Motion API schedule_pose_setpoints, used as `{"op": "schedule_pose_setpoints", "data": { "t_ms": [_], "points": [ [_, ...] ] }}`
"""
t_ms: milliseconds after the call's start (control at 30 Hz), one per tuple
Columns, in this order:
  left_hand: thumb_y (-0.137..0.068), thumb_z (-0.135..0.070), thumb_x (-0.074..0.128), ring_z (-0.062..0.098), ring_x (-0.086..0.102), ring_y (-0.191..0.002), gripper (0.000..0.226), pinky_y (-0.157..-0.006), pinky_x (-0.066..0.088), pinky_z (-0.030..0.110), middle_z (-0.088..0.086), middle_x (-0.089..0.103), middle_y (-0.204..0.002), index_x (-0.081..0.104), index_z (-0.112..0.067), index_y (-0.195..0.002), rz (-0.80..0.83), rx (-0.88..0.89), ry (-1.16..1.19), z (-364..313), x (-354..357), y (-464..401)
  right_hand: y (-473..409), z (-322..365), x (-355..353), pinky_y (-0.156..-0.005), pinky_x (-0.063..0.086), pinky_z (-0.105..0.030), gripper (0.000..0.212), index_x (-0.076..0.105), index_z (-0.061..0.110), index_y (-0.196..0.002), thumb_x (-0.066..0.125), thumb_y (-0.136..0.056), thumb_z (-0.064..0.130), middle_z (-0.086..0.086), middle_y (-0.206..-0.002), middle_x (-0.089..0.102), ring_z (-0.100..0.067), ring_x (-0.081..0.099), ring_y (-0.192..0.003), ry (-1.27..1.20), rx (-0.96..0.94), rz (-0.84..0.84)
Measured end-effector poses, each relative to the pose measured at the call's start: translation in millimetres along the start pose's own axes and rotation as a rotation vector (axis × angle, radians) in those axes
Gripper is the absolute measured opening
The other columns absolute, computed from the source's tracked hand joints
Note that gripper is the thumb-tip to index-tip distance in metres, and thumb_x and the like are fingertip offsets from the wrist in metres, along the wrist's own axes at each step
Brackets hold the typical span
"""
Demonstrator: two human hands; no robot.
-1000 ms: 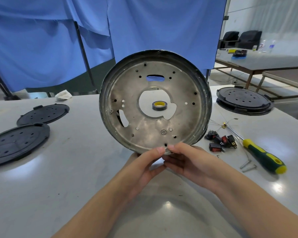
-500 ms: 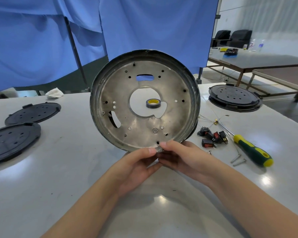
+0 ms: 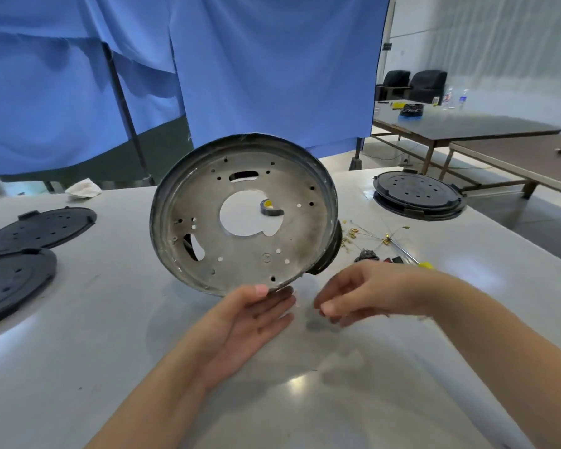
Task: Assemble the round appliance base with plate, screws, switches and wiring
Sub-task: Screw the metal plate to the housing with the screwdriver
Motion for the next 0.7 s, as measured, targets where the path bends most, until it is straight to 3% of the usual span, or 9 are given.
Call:
{"op": "schedule_pose_setpoints", "data": {
  "t_ms": [133, 233, 433, 600, 700],
  "points": [
    [-0.051, -0.016, 0.078, 0.033, 0.066, -0.111, 0.083, -0.093, 0.054, 0.044, 0.025, 0.065, -0.122, 0.055, 0.011, -0.125, -0.071, -0.005, -0.018, -1, -2, 1, 13, -3, -41, -0.062, 0.053, -0.018, 0.012, 0.072, 0.012, -0.081, 0.080, -0.075, 0.018, -0.003, -0.077, 0.073, -0.011, 0.069, -0.067, 0.431, 0.166, -0.312],
    [-0.050, -0.016, 0.078, 0.033, 0.066, -0.111, 0.081, -0.098, 0.050, 0.044, 0.025, 0.065, -0.121, 0.056, 0.011, -0.123, -0.071, -0.010, -0.026, 0, 0, 1, 11, -6, -55, -0.054, 0.053, -0.018, 0.016, 0.068, 0.009, -0.080, 0.081, -0.073, 0.017, -0.006, -0.075, 0.072, -0.012, 0.069, -0.059, 0.540, 0.259, -0.480],
    [-0.050, -0.017, 0.078, 0.031, 0.068, -0.108, 0.076, -0.087, 0.057, 0.037, 0.025, 0.067, -0.118, 0.059, 0.010, -0.119, -0.066, -0.021, -0.039, 5, 5, 4, 1, -16, -52, -0.064, 0.060, -0.027, 0.023, 0.066, 0.008, -0.082, 0.084, -0.069, 0.016, -0.012, -0.076, 0.074, -0.020, 0.072, -0.064, 0.568, 0.331, -0.515],
    [-0.055, -0.014, 0.076, 0.030, 0.067, -0.109, 0.070, -0.089, 0.056, 0.036, 0.024, 0.067, -0.118, 0.060, 0.008, -0.119, -0.067, -0.008, -0.055, 3, 4, 4, -1, -12, -46, -0.055, 0.056, -0.020, 0.015, 0.067, 0.013, -0.082, 0.079, -0.073, 0.009, -0.010, -0.083, 0.073, -0.018, 0.070, -0.062, 0.625, 0.343, -0.487],
    [-0.055, -0.015, 0.076, 0.032, 0.067, -0.110, 0.075, -0.090, 0.056, 0.037, 0.025, 0.066, -0.119, 0.057, 0.010, -0.122, -0.069, -0.019, -0.034, 3, 3, 4, 0, -9, -41, -0.061, 0.057, -0.022, 0.011, 0.072, 0.012, -0.085, 0.075, -0.076, 0.007, -0.011, -0.087, 0.072, -0.019, 0.069, -0.063, 0.671, 0.342, -0.473]
  ]
}}
Point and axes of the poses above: each hand's wrist, its own y-axis away from the middle knuckle, its own x-axis out of the palm, z = x × y, the point moved 1 cm from there along -y, towards the middle knuckle
